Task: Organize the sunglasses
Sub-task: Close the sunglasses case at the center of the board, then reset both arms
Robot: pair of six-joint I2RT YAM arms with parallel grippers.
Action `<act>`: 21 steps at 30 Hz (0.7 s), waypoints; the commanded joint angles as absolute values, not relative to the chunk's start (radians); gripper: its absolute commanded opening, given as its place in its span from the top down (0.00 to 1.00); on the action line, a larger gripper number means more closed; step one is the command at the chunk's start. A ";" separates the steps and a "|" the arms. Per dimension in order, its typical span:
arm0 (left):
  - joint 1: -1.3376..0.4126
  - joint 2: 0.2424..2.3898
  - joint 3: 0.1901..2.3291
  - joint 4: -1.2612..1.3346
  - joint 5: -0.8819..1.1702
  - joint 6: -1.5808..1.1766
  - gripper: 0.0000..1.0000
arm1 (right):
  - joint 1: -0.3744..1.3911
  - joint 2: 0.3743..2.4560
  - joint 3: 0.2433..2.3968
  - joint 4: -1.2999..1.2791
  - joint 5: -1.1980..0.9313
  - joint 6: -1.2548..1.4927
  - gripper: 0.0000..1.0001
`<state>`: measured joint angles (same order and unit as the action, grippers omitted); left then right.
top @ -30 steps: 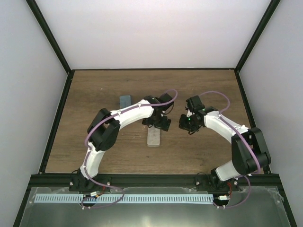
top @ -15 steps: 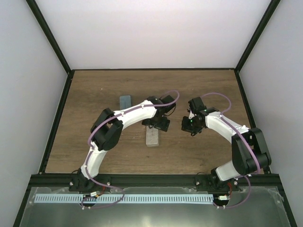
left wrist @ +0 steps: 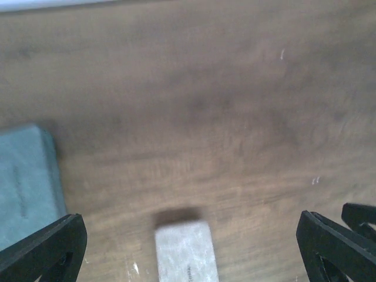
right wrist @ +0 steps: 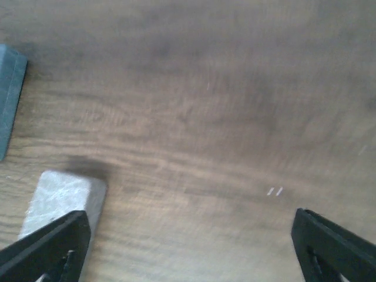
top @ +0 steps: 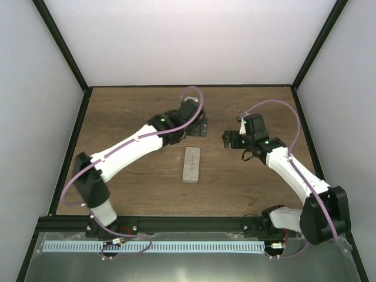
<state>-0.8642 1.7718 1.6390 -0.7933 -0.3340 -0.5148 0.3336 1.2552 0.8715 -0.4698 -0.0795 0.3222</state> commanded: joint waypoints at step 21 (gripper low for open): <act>-0.260 1.237 0.487 0.458 -0.288 -0.084 0.00 | -0.015 1.337 0.359 0.834 0.019 0.071 0.00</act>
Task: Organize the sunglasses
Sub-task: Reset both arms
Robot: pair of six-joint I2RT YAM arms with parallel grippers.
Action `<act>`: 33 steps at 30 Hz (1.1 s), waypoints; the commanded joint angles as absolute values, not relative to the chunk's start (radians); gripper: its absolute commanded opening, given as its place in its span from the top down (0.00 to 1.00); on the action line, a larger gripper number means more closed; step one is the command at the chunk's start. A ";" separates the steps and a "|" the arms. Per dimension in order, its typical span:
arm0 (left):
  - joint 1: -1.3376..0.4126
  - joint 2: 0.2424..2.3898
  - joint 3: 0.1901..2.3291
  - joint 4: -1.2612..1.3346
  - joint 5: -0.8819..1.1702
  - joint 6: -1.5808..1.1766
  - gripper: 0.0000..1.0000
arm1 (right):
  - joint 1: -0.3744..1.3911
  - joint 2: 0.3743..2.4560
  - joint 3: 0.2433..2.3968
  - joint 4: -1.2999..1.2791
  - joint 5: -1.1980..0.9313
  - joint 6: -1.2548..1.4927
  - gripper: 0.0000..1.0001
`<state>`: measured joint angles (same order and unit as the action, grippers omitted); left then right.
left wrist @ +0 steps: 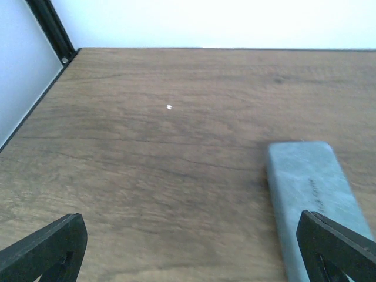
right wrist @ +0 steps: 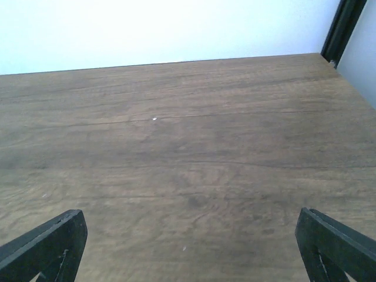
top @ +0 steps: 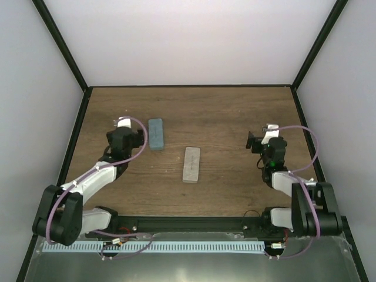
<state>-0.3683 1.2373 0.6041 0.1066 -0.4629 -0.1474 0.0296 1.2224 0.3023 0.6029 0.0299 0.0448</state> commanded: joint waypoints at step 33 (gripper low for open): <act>0.028 1.541 0.303 1.098 -0.012 0.014 0.00 | 0.065 1.528 0.211 1.286 0.008 -0.005 0.00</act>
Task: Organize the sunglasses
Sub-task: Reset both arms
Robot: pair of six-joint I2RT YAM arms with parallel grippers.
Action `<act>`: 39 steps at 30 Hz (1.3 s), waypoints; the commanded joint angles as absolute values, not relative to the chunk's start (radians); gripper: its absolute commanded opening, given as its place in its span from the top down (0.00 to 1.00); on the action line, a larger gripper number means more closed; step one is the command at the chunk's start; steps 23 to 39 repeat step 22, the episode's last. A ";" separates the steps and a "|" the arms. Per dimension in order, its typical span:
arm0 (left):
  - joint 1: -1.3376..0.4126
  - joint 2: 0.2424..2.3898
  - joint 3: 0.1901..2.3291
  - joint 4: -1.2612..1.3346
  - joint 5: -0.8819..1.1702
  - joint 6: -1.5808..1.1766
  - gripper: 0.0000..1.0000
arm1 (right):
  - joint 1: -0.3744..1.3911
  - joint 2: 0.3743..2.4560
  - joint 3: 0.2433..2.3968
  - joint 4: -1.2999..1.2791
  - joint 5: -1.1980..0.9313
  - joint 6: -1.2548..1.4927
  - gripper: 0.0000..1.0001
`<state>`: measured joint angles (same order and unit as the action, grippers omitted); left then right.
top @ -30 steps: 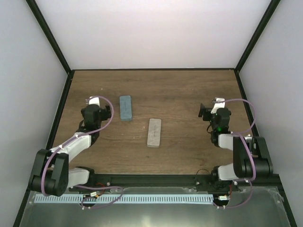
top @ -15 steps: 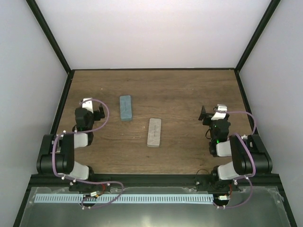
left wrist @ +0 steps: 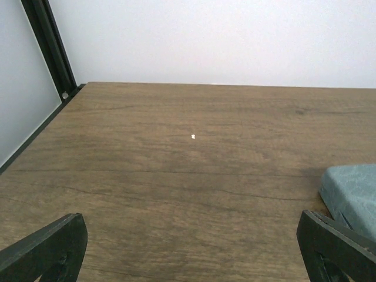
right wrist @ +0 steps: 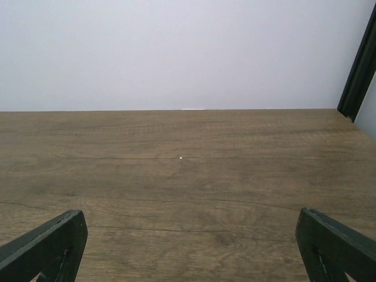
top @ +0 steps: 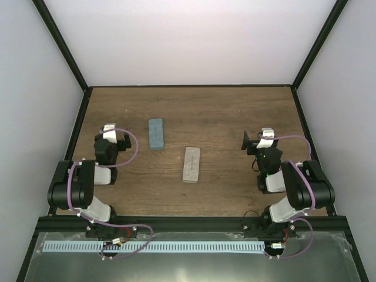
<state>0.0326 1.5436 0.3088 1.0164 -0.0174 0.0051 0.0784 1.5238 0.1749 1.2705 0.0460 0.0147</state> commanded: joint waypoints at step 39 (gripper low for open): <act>0.023 1.544 0.301 1.106 -0.023 0.015 0.00 | 0.028 1.534 0.245 1.227 -0.075 0.006 0.00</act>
